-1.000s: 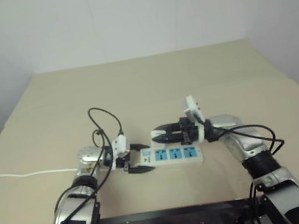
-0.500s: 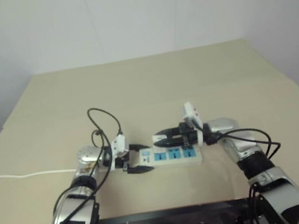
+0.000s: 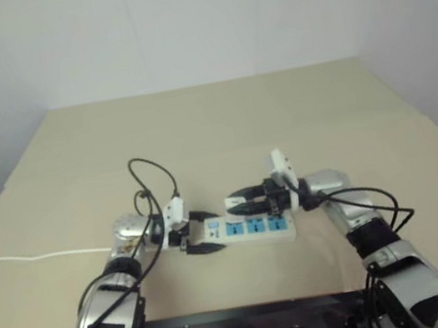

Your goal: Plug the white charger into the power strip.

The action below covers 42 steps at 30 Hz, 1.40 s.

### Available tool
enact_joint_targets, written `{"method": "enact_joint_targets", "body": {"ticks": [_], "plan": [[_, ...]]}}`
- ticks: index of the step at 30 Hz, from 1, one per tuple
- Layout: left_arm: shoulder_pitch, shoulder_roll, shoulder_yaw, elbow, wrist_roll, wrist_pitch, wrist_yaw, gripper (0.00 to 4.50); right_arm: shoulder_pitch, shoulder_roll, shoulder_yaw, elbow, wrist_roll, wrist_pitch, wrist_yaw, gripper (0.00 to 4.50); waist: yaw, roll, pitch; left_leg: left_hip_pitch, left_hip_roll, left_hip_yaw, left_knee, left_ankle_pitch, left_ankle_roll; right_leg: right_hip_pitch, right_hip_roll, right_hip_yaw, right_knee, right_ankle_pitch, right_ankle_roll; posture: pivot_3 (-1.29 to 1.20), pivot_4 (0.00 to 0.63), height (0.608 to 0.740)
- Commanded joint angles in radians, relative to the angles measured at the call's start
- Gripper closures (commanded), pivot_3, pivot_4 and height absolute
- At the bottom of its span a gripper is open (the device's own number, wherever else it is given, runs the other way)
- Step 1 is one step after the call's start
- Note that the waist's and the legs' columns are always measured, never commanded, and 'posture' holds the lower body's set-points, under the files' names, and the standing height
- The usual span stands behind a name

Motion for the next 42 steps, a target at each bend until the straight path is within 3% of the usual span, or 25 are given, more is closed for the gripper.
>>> {"method": "enact_joint_targets", "body": {"ticks": [1,20,31,42], "plan": [[0.009,0.01,-0.005,0.003,0.019,0.001,-0.011,1.22,0.022,-0.004,0.02,-0.021,-0.031,-0.034,0.006,3.36,0.0,0.0,0.0,0.0,0.0,0.0,0.0,0.0,0.0,0.0,0.0,0.0,0.0,0.0,0.0,0.0,0.15,0.74],[0.012,0.014,0.0,0.006,0.028,-0.003,-0.011,1.22,0.032,0.022,0.06,0.096,-0.117,-0.159,-0.023,3.36,-0.006,-0.001,-0.001,0.002,0.0,0.0,0.0,0.0,0.0,0.002,0.0,0.0,0.0,0.0,0.0,0.0,0.15,0.74],[0.014,0.02,0.0,0.002,0.032,-0.005,-0.011,1.22,0.015,0.016,0.114,0.175,-0.2,-0.178,-0.063,3.36,-0.018,-0.005,-0.004,0.011,0.001,0.0,-0.001,0.0,0.0,0.012,0.0,0.0,-0.001,-0.002,0.003,0.0,0.15,0.74],[0.016,0.023,0.002,0.001,0.033,0.001,-0.011,1.22,0.005,0.031,0.094,0.201,-0.143,-0.135,-0.028,3.36,-0.019,-0.008,-0.007,0.013,0.001,0.0,-0.001,0.0,0.0,0.013,0.001,0.0,-0.001,-0.003,0.005,0.0,0.15,0.74]]}}
